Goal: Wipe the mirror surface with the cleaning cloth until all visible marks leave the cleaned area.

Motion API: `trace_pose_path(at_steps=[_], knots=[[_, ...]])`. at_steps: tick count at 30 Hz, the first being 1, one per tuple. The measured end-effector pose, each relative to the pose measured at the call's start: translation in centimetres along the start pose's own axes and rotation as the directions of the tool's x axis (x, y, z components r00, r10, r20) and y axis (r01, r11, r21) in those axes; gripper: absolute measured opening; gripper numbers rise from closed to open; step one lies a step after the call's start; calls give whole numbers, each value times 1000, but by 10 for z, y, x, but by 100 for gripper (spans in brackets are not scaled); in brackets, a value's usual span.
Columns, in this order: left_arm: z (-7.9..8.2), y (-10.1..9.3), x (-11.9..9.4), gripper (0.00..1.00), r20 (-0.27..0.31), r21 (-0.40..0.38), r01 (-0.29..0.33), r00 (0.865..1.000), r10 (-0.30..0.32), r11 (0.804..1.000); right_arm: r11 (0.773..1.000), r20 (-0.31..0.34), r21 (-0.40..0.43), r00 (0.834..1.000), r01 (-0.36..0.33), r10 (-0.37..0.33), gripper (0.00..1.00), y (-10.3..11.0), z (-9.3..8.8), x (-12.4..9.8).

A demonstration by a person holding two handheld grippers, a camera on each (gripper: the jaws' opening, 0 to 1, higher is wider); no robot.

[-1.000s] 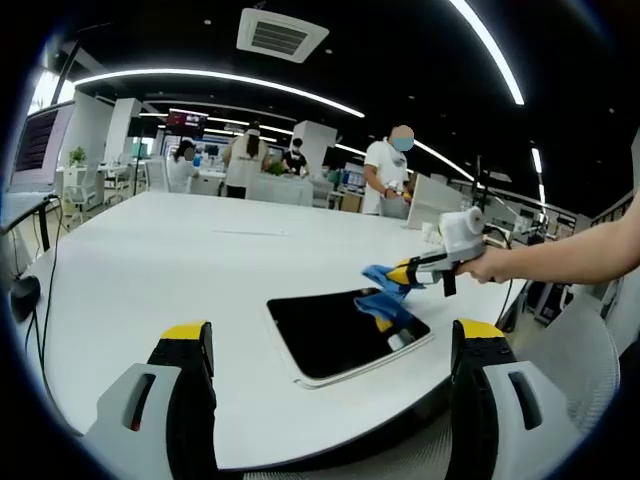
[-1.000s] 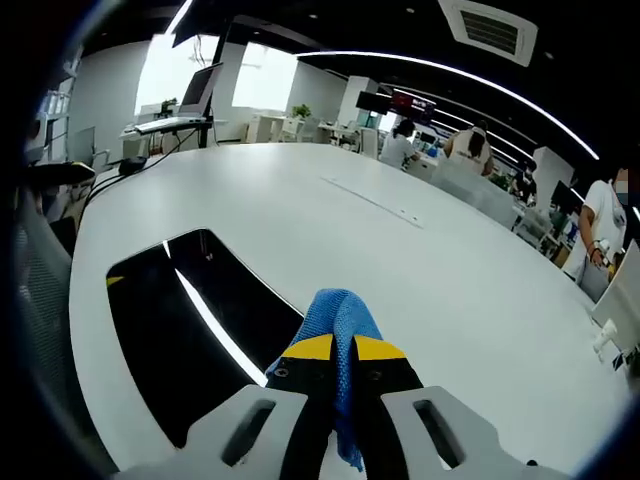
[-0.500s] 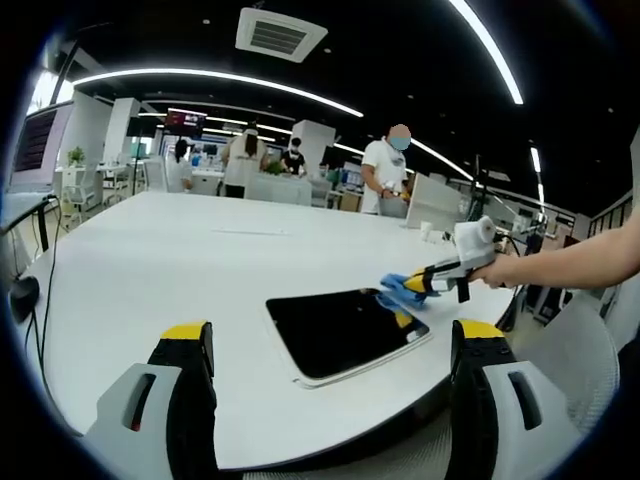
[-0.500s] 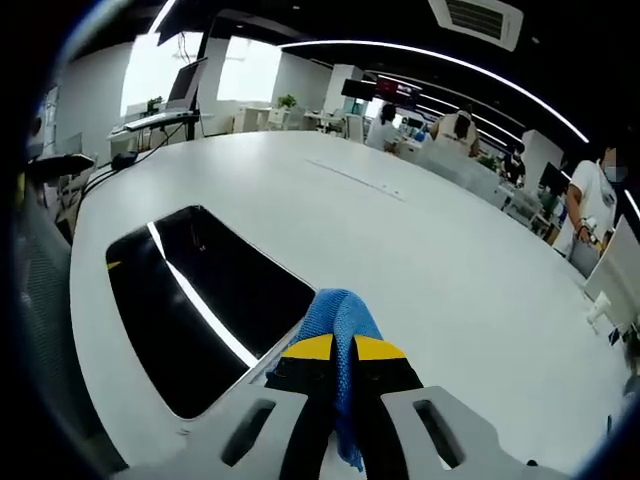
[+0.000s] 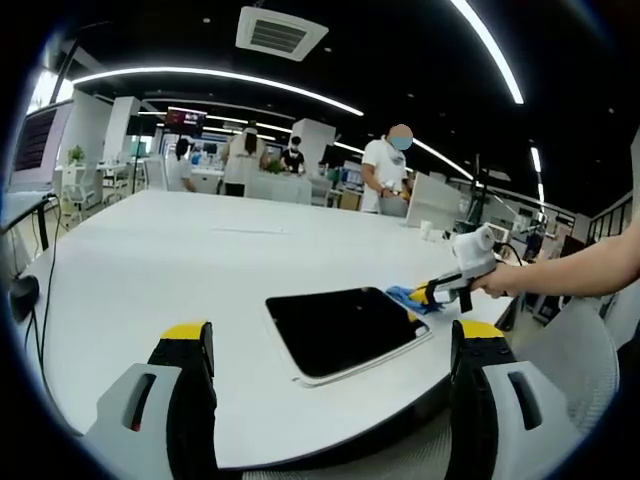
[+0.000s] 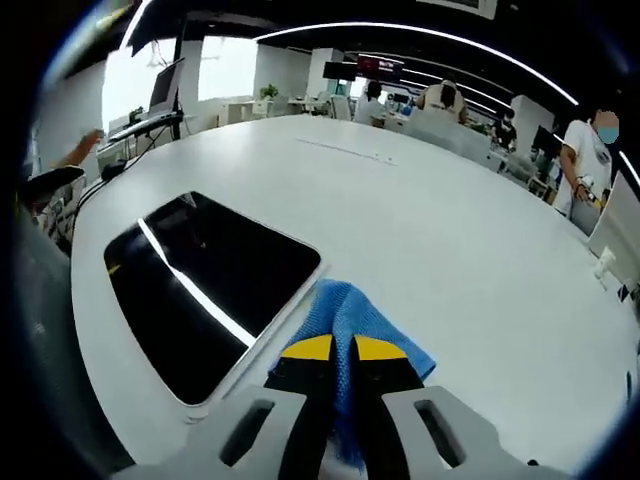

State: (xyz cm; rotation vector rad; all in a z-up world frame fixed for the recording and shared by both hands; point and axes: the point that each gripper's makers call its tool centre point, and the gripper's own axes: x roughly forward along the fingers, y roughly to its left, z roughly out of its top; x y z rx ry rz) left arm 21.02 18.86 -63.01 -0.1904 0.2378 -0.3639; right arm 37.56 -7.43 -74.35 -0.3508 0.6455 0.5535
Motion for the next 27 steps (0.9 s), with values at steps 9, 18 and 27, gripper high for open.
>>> trace_pose_path(at_steps=[9,18,27], knots=[[0,1,0,97,-1,-1,-4,1000,4,1000,999,12,47,1000,-7,6,2,-2,2,2],[-3,2,1,97,-19,0,-7,1000,7,1000,993,33,121,999,-6,2,3,-2,3,4],[-2,2,1,97,-16,-1,-8,1000,8,1000,974,131,224,991,-12,-18,16,-19,28,-6]])
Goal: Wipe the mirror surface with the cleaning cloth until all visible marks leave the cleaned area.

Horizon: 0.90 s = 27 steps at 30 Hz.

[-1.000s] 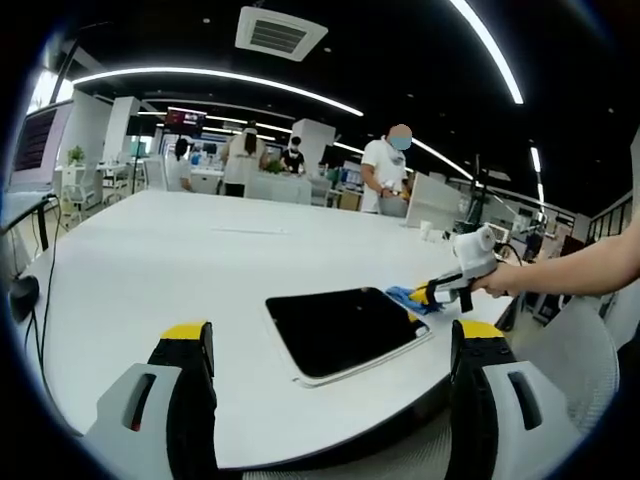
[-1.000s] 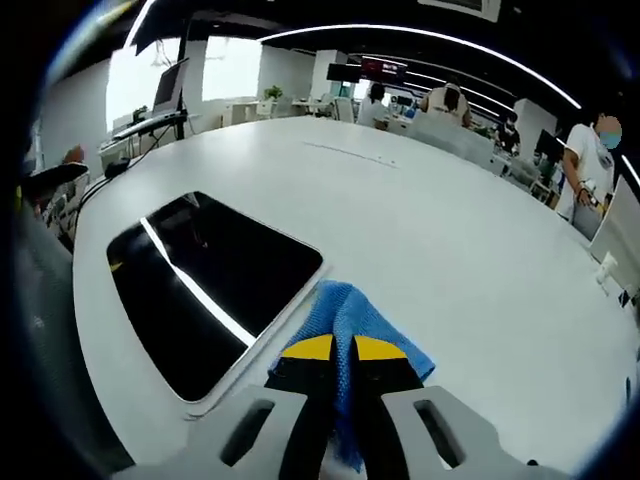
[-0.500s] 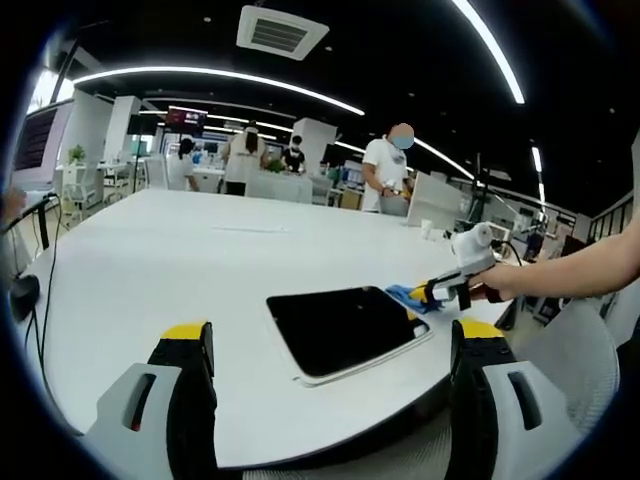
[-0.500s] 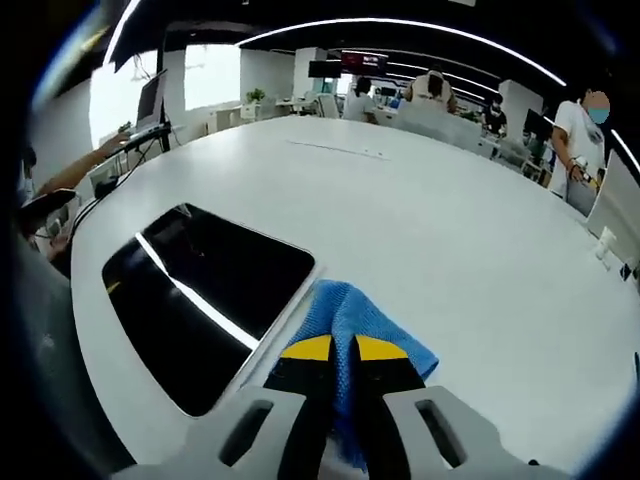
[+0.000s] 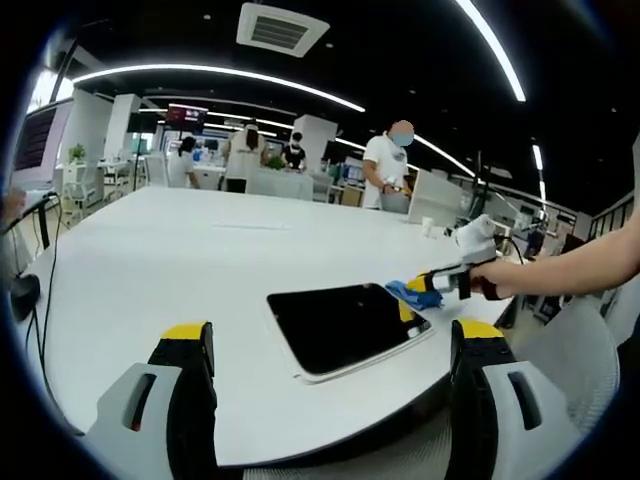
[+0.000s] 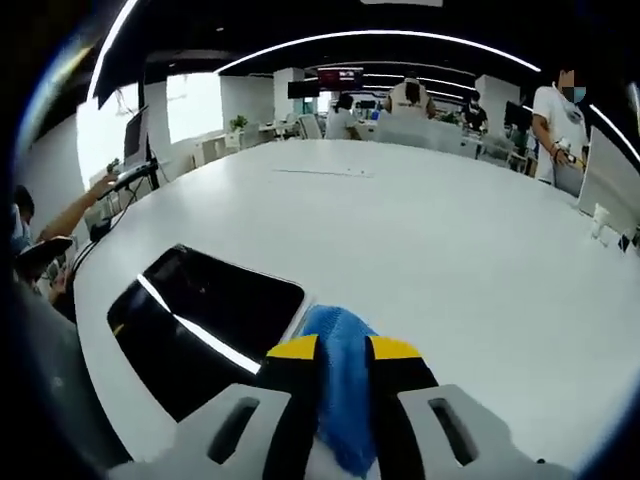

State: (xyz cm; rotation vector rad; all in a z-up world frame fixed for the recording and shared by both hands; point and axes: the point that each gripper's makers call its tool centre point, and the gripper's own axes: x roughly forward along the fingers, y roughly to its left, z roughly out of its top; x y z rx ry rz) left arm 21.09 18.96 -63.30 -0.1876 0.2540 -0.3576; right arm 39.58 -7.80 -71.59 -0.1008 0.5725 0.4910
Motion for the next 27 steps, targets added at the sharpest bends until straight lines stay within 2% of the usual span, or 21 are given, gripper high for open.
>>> trace_pose_path(at_steps=[2,4,10,13,15,17,21,24,27], knots=[[0,0,0,97,0,1,0,1000,0,1000,999,-21,-49,1000,-3,2,19,0,3,-8],[0,0,0,97,-1,1,0,1000,0,1000,992,2,-130,1000,-9,9,19,-1,14,-20],[-1,1,0,97,-5,0,-2,1000,2,1000,995,41,-93,999,-25,29,24,7,24,-65],[-1,0,0,97,-7,1,0,1000,0,1000,997,81,-75,996,-18,24,26,12,30,-92],[-1,0,0,97,-6,2,4,1000,-4,1000,1000,113,-23,994,10,-8,29,11,35,-106],[0,-1,0,97,-5,1,6,1000,-6,1000,996,160,-37,985,75,-68,33,8,42,-125],[0,-1,0,97,-2,1,9,1000,-9,1000,994,167,-52,982,94,-84,36,22,38,-151],[1,-2,0,97,0,0,11,1000,-11,1000,995,181,-9,978,104,-101,36,30,28,-172],[1,-2,0,97,0,0,12,1000,-12,1000,995,166,16,981,100,-101,39,36,15,-182]])
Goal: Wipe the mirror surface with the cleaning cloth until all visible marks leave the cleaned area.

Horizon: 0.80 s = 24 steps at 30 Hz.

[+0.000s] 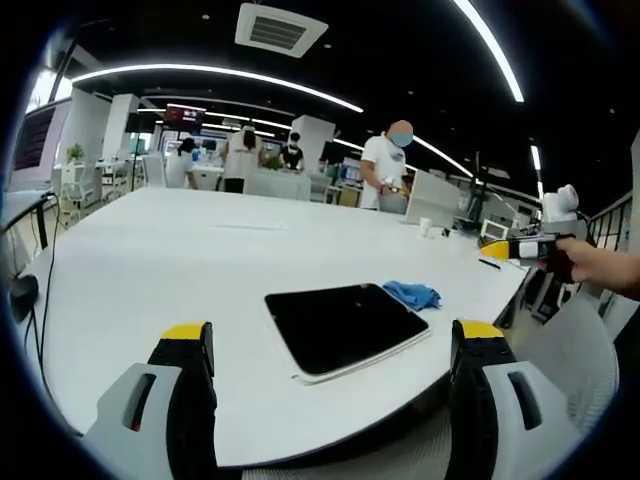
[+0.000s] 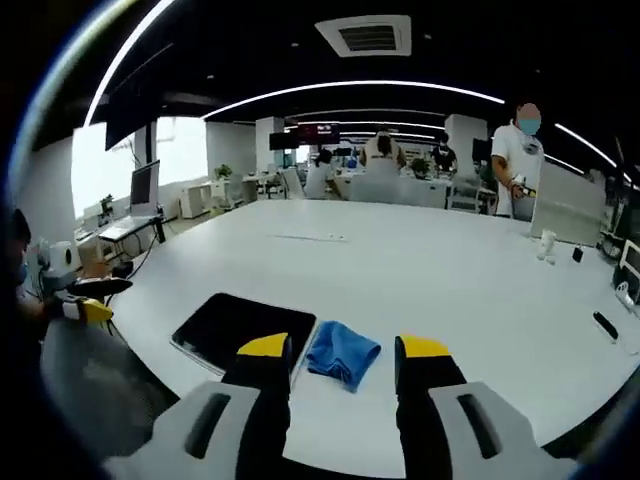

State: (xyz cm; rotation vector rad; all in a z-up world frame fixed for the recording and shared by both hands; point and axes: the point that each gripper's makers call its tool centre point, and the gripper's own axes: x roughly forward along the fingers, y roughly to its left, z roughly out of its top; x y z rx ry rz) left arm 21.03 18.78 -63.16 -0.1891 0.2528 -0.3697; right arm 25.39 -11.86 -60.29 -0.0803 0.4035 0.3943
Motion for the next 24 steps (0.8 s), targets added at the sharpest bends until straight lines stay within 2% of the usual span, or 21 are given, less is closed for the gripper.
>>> trace_pose_path(at_steps=[4,7,10,14,15,18,24], knots=[[1,-1,0,97,3,-2,1,1000,-1,1000,999,-6,49,1000,10,-9,41,4,-11,-15],[1,-1,0,97,3,-3,2,1000,-2,1000,999,2,45,1000,31,-31,48,2,-16,-20],[0,-2,0,97,1,-2,5,1000,-5,1000,998,18,37,998,54,-55,60,-1,-20,-22],[0,-2,0,97,3,-2,5,1000,-5,1000,996,41,53,996,75,-77,81,-1,-26,-23],[1,-1,0,98,6,0,1,1000,-1,1000,996,43,48,996,76,-78,84,-6,-32,-17],[2,0,-1,99,15,-3,-5,1000,5,1000,997,41,25,997,68,-69,85,-5,-39,-14],[0,0,-1,98,4,-2,-3,1000,3,1000,998,8,-44,999,45,-44,90,13,-53,-14]])
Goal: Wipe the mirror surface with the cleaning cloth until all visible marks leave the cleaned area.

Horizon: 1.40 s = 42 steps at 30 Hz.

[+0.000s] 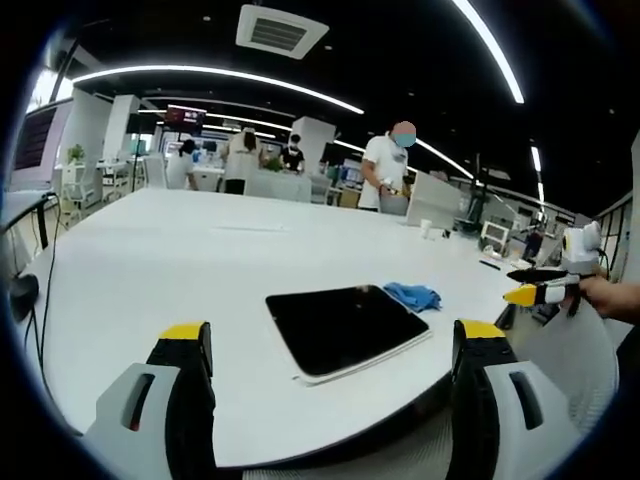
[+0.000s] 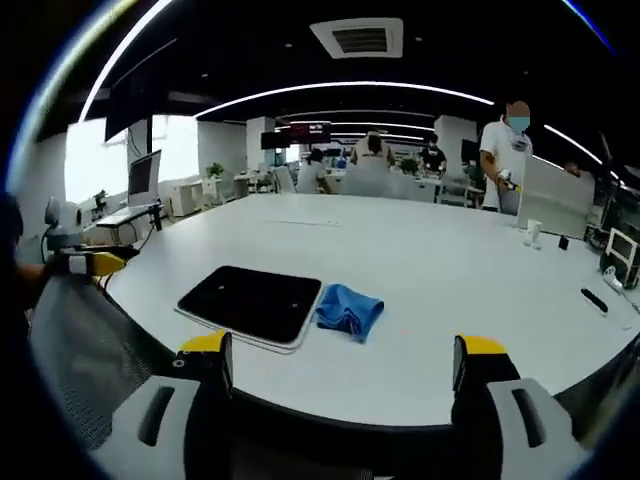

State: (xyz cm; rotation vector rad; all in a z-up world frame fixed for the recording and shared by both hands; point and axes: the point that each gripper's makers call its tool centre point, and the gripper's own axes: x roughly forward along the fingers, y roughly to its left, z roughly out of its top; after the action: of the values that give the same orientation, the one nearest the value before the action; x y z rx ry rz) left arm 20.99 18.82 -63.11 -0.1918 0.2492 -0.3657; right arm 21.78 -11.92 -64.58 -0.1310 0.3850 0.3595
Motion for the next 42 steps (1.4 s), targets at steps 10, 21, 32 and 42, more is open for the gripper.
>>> trace_pose_path(at_steps=[10,21,32,42], knots=[[-4,3,1,97,-23,-9,-15,1000,15,1000,992,12,-117,999,-42,43,92,3,-2,3],[-4,-4,2,98,-30,13,31,999,-31,999,999,23,27,999,29,-30,98,-12,-8,0],[-4,-2,1,98,-24,6,12,1000,-11,1000,1000,22,14,999,-27,26,97,-2,-8,0],[-3,-2,1,98,-25,2,5,1000,-5,1000,997,95,30,993,-70,67,97,5,4,-3]])
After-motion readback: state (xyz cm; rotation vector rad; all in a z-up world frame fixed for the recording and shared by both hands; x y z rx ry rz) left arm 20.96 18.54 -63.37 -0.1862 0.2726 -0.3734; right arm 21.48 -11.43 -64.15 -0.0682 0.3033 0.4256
